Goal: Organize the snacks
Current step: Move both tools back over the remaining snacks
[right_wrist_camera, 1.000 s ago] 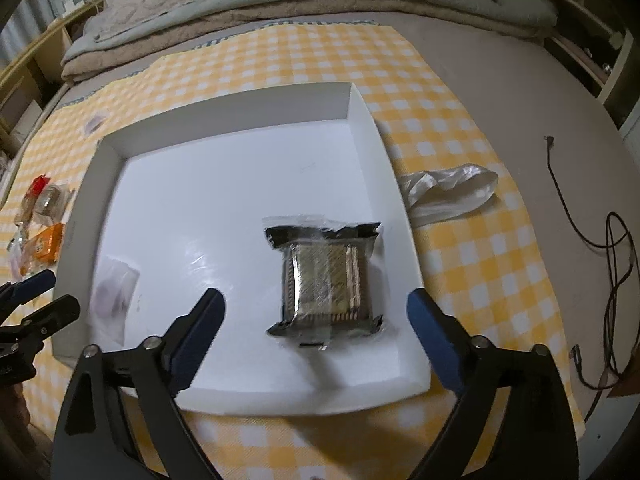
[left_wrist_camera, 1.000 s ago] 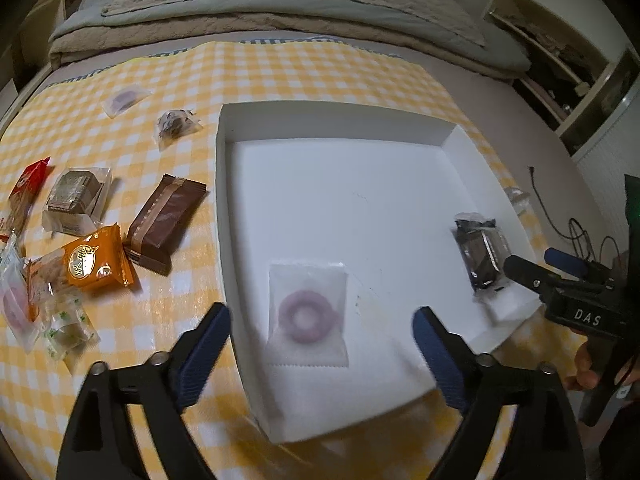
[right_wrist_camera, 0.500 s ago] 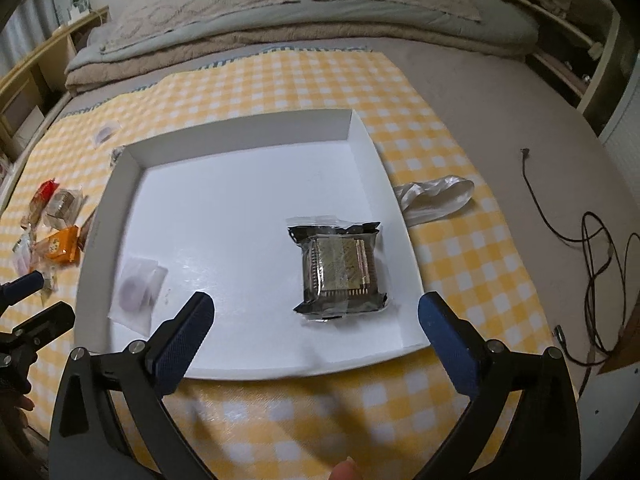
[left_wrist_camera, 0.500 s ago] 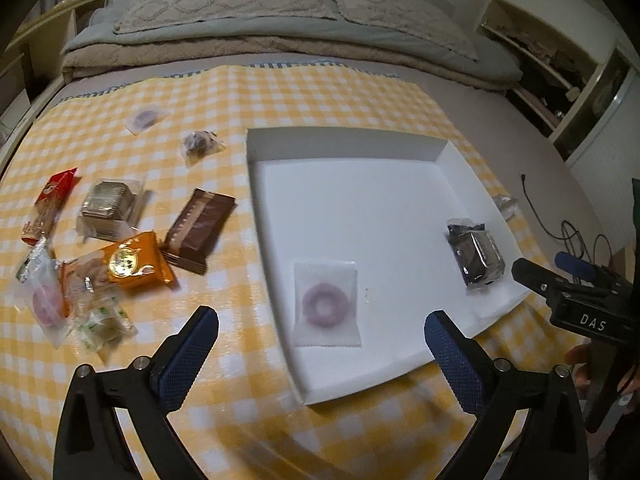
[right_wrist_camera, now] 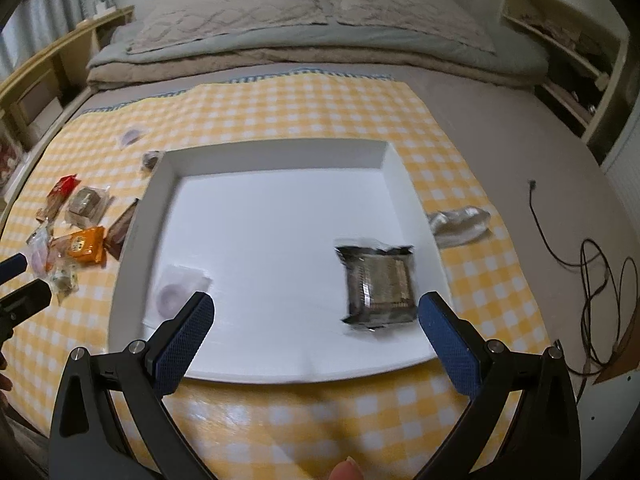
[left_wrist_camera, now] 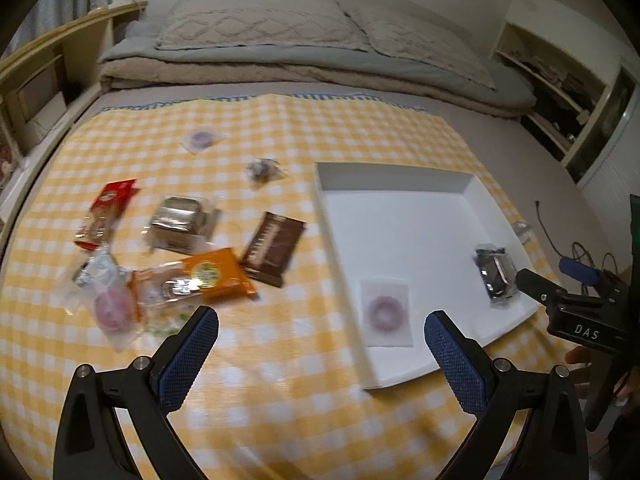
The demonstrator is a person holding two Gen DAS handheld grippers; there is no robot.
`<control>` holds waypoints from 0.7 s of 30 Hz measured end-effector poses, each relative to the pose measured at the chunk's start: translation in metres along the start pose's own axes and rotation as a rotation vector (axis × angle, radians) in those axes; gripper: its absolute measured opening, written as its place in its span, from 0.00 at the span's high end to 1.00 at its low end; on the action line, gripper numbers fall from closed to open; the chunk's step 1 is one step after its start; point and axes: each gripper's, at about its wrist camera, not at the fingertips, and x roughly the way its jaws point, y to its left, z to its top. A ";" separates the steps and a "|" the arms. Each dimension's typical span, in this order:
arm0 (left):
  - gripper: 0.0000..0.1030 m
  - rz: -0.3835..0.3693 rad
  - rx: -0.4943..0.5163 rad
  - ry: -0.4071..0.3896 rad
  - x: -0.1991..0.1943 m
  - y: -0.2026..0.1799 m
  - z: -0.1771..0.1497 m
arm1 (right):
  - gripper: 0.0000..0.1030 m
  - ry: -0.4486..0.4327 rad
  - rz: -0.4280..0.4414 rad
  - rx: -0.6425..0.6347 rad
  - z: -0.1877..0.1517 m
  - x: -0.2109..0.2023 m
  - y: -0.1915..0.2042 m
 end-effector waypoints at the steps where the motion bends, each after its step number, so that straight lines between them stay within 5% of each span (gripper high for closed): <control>1: 0.00 0.008 -0.004 -0.004 -0.003 0.005 -0.001 | 0.00 -0.001 0.005 -0.005 0.001 0.000 0.006; 21: 0.00 0.169 -0.065 -0.053 -0.044 0.108 -0.016 | 0.00 -0.034 0.165 -0.131 0.023 0.009 0.128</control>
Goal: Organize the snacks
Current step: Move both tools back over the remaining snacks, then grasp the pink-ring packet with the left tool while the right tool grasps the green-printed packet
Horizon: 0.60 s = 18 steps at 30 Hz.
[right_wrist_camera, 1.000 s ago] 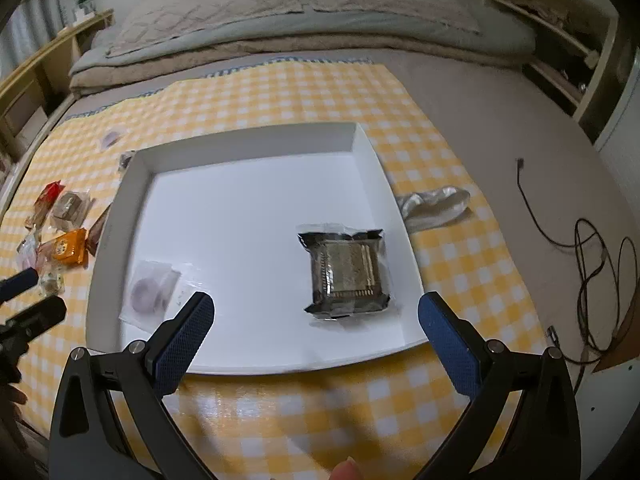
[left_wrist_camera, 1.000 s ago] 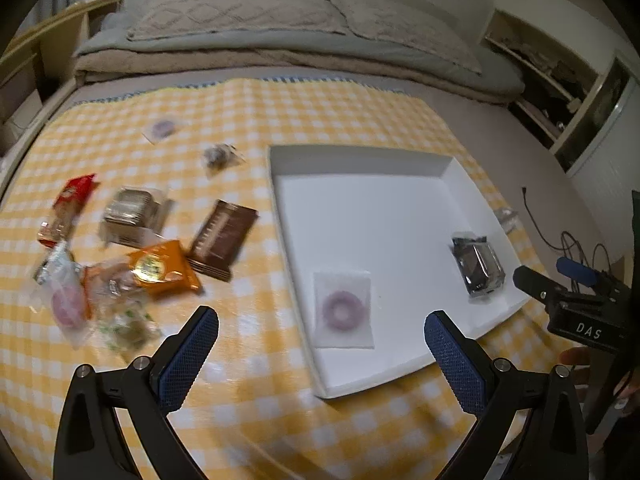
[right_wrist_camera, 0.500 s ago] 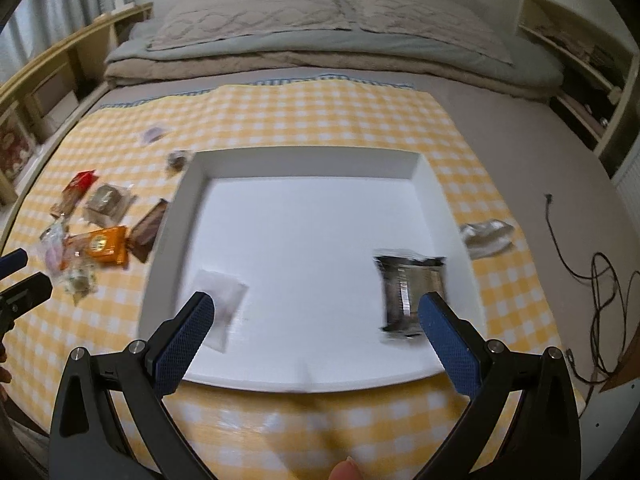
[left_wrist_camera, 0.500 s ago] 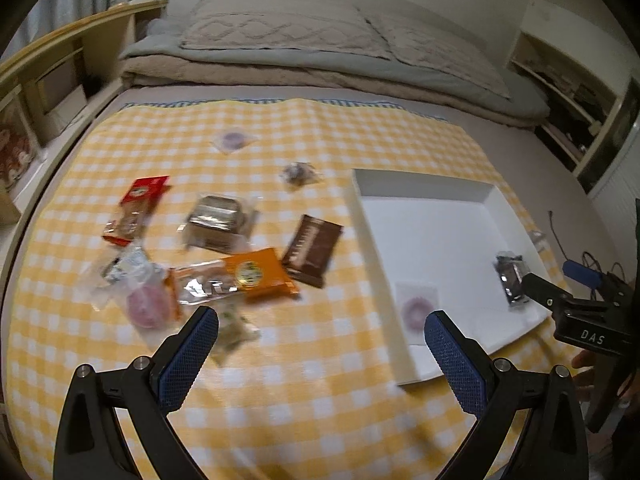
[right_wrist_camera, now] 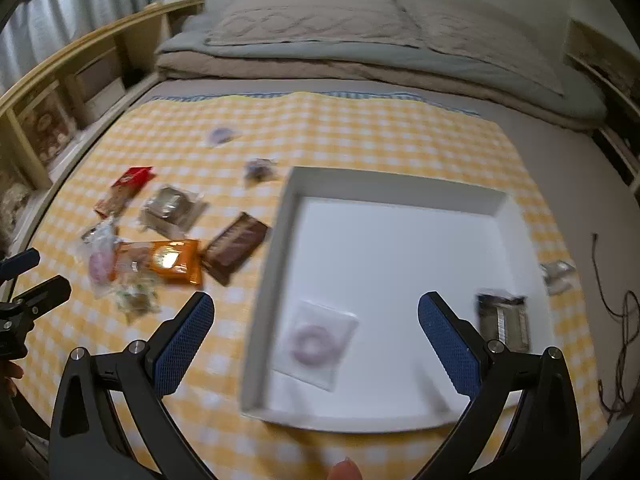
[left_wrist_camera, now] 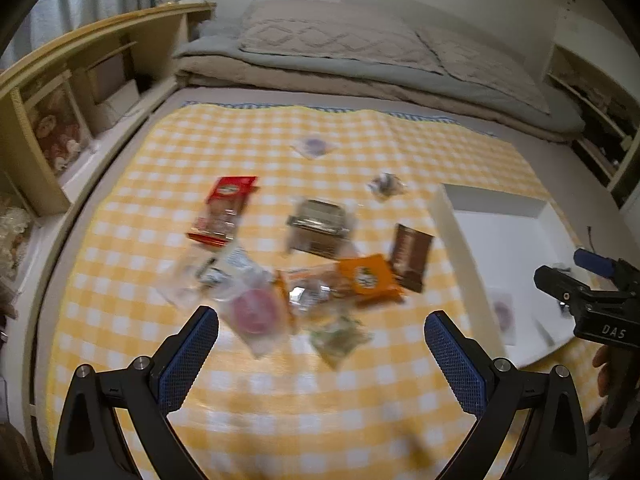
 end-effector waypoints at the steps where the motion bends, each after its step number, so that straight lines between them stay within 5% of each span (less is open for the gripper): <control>1: 0.00 0.013 0.001 -0.005 0.000 0.005 0.000 | 0.00 0.001 0.008 -0.004 0.001 0.003 0.006; 10: 0.00 0.123 -0.052 0.010 0.012 0.052 0.004 | 0.00 0.049 0.083 -0.053 0.008 0.033 0.063; 18: 0.00 0.108 -0.156 0.037 0.030 0.080 0.024 | 0.00 0.107 0.217 -0.082 0.002 0.056 0.119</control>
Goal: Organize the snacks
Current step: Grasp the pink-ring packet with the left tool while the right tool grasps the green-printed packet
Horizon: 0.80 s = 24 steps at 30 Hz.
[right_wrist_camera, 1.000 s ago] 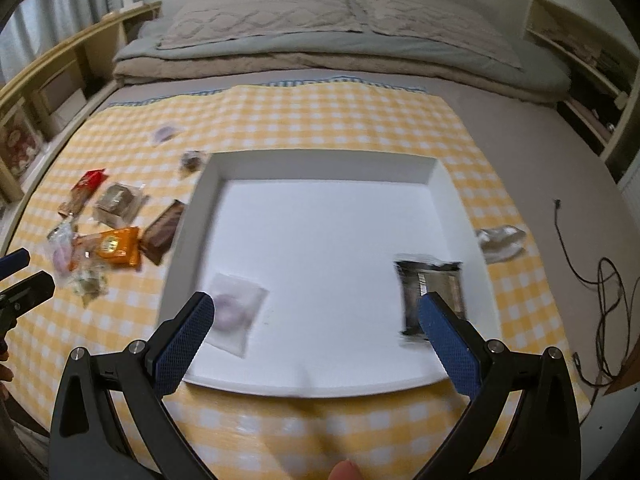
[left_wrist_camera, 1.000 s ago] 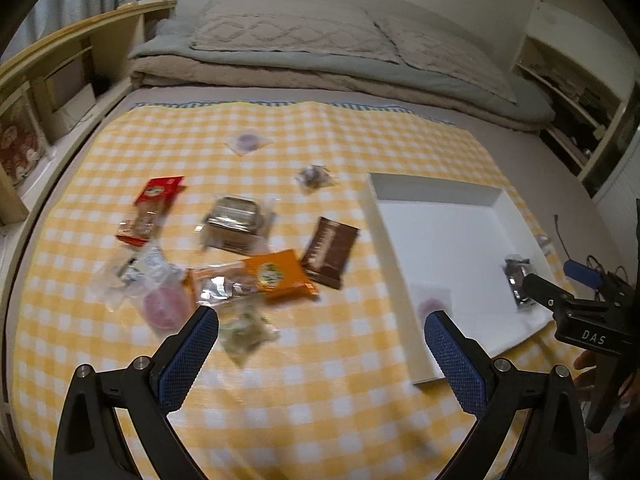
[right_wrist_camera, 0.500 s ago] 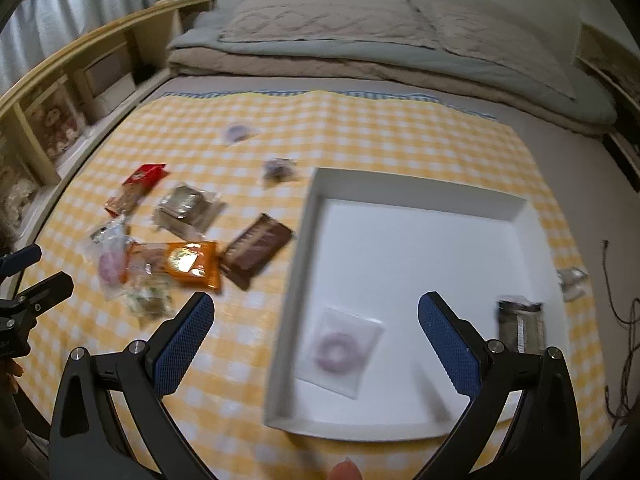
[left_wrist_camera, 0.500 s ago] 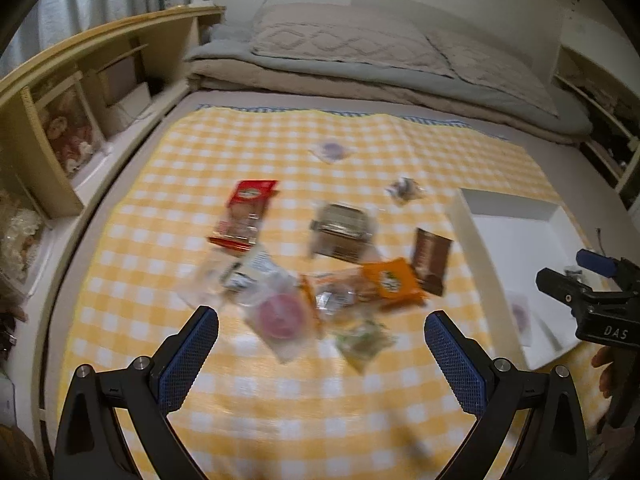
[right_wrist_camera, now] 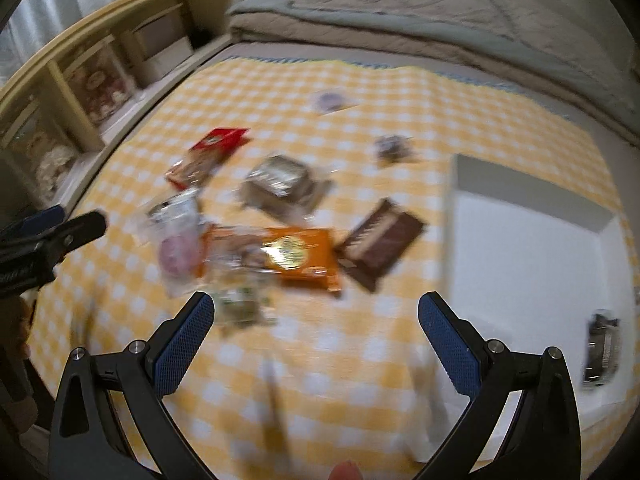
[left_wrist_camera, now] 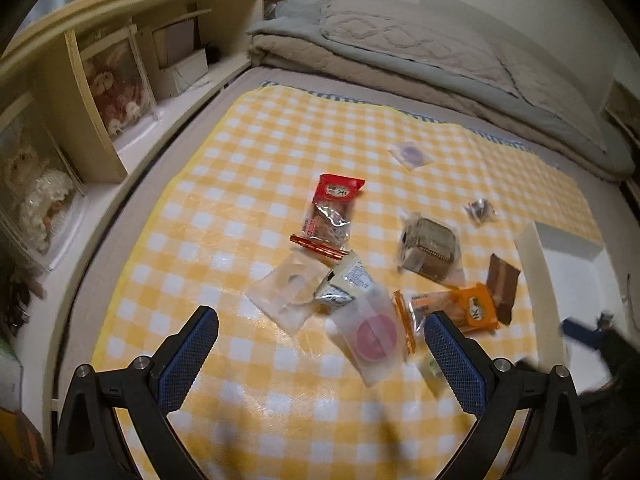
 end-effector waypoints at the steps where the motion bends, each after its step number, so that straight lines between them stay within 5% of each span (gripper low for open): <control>1: 0.00 -0.009 -0.008 0.005 0.002 0.001 0.002 | 0.00 0.005 0.009 -0.004 0.000 0.003 0.004; 11: 0.11 -0.095 -0.037 0.141 0.052 -0.022 0.007 | 0.11 0.056 0.099 -0.143 -0.009 0.043 0.041; 24: 0.29 -0.027 -0.244 0.299 0.112 -0.024 0.003 | 0.54 0.091 0.091 -0.186 -0.019 0.074 0.041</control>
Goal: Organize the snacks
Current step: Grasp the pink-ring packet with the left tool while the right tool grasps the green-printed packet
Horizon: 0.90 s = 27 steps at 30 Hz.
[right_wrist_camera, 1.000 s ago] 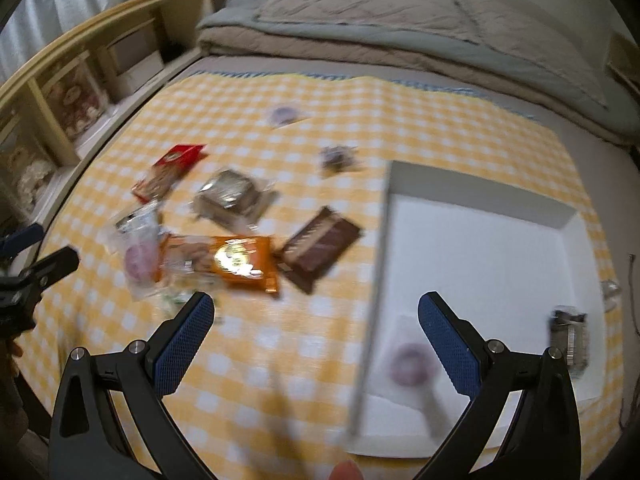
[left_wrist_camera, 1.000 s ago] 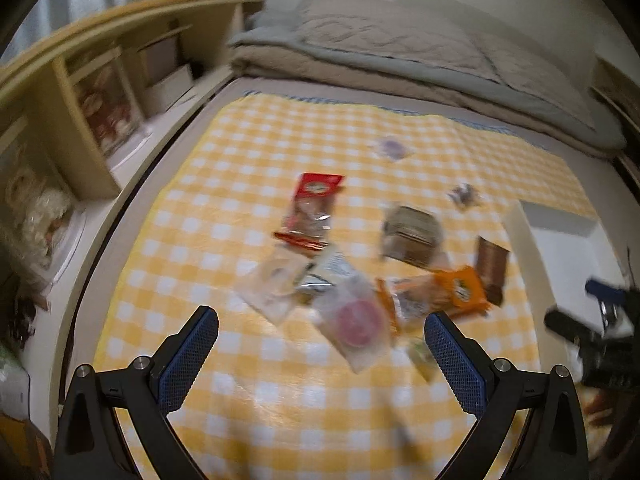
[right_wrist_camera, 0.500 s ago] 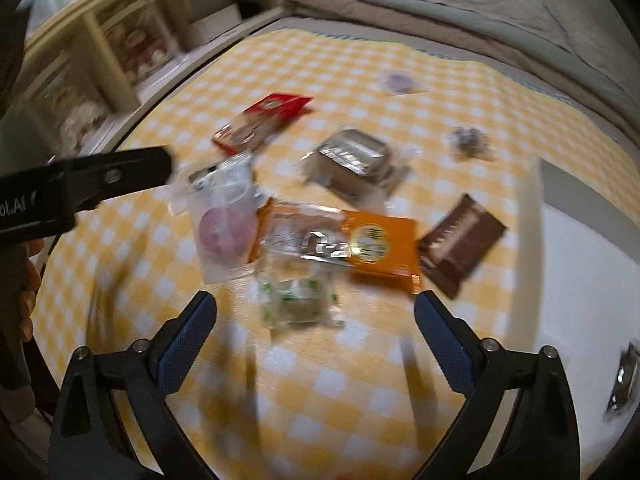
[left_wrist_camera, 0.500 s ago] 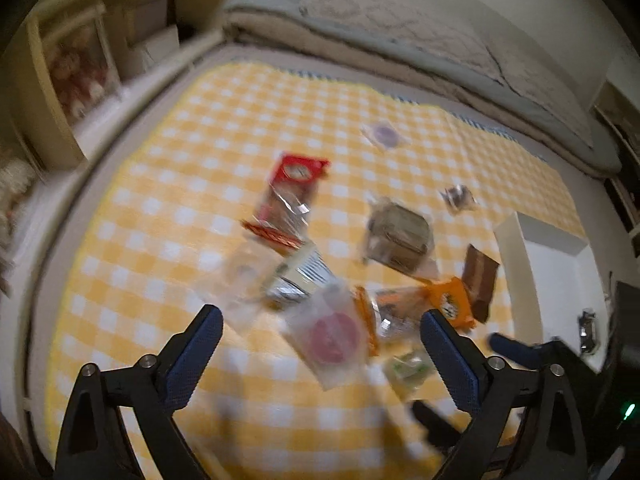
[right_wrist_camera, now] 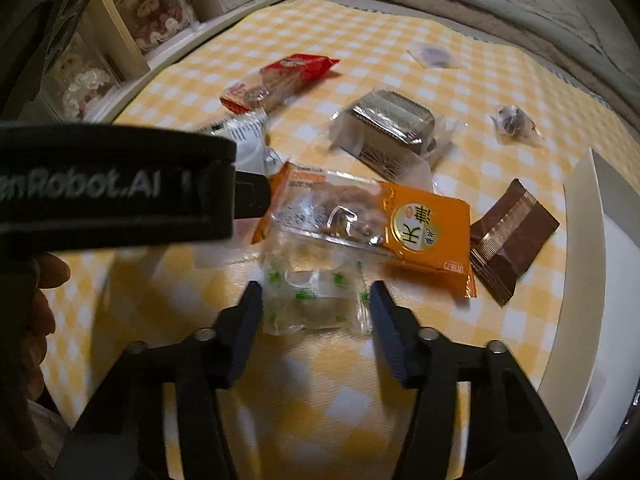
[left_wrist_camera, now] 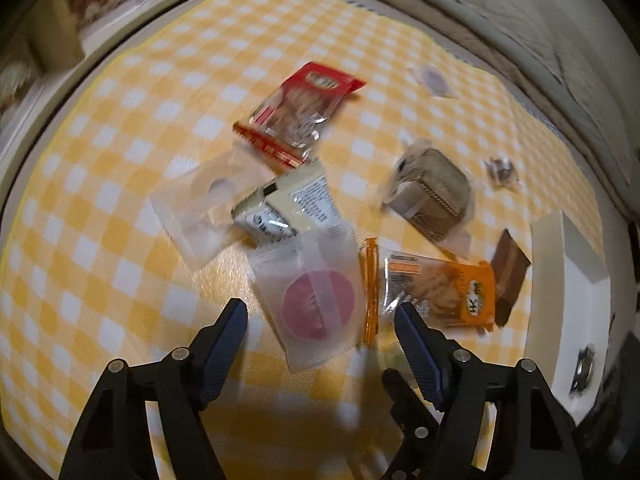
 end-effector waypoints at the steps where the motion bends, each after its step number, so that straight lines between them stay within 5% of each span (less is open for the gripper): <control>1: 0.30 0.000 -0.012 0.004 0.002 0.000 -0.001 | 0.59 -0.006 -0.007 -0.006 0.000 -0.001 0.000; 4: 0.41 -0.010 -0.038 0.014 0.009 -0.001 0.000 | 0.61 -0.008 -0.018 -0.019 -0.001 -0.003 -0.001; 13: 0.49 -0.023 -0.160 -0.034 0.017 0.010 -0.001 | 0.65 -0.006 -0.030 -0.016 -0.003 -0.008 -0.003; 17: 0.64 0.070 -0.087 -0.043 0.018 0.000 -0.004 | 0.66 -0.010 -0.038 -0.007 -0.003 -0.008 -0.006; 20: 0.78 0.040 -0.075 -0.031 0.015 -0.006 -0.005 | 0.67 -0.018 -0.051 0.004 -0.003 -0.010 -0.008; 27: 0.85 0.021 -0.036 -0.075 -0.010 -0.002 -0.005 | 0.67 -0.084 -0.082 0.045 0.007 -0.031 -0.018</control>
